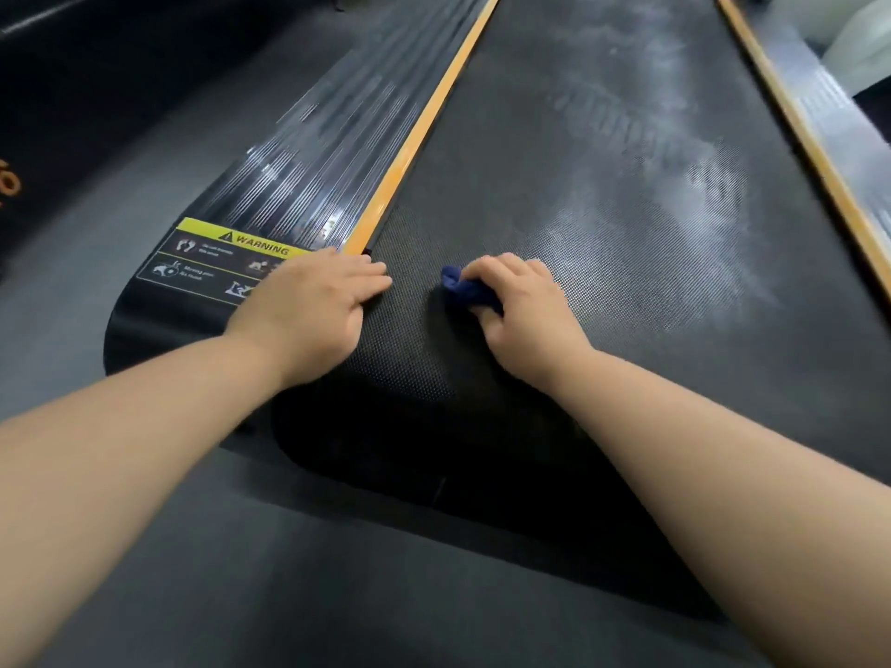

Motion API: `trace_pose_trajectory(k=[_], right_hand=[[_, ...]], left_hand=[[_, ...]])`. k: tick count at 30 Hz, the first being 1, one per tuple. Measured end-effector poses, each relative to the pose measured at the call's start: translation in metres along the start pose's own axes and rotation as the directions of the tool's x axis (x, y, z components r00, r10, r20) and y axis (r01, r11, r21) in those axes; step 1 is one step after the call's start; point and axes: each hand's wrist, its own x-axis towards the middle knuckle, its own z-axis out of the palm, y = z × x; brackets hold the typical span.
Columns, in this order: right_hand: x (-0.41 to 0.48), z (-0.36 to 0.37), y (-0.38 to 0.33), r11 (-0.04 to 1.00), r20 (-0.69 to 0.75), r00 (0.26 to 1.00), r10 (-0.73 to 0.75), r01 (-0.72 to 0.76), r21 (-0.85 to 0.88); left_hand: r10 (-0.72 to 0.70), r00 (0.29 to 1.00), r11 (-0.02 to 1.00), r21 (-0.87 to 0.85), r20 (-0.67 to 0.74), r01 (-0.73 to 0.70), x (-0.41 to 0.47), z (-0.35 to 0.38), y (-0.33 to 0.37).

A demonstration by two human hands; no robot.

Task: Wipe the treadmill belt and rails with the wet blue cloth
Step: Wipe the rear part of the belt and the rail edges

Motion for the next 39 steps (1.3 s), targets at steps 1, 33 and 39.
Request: trace_pose_trajectory(k=[1, 33, 39], right_hand=[[0.013, 0.001, 0.005, 0.999, 0.005, 0.999, 0.04, -0.04, -0.021], [-0.087, -0.043, 0.001, 0.994, 0.231, 0.967, -0.105, 0.1, 0.032], [0.005, -0.026, 0.035, 0.992, 0.148, 0.981, 0.127, -0.127, -0.011]], left_hand=[[-0.032, 0.999, 0.999, 0.003, 0.033, 0.032, 0.003, 0.0, 0.004], [-0.117, 0.973, 0.993, 0.019, 0.201, 0.116, 0.033, 0.009, 0.04], [-0.125, 0.966, 0.992, 0.057, 0.225, 0.115, 0.031, 0.006, 0.045]])
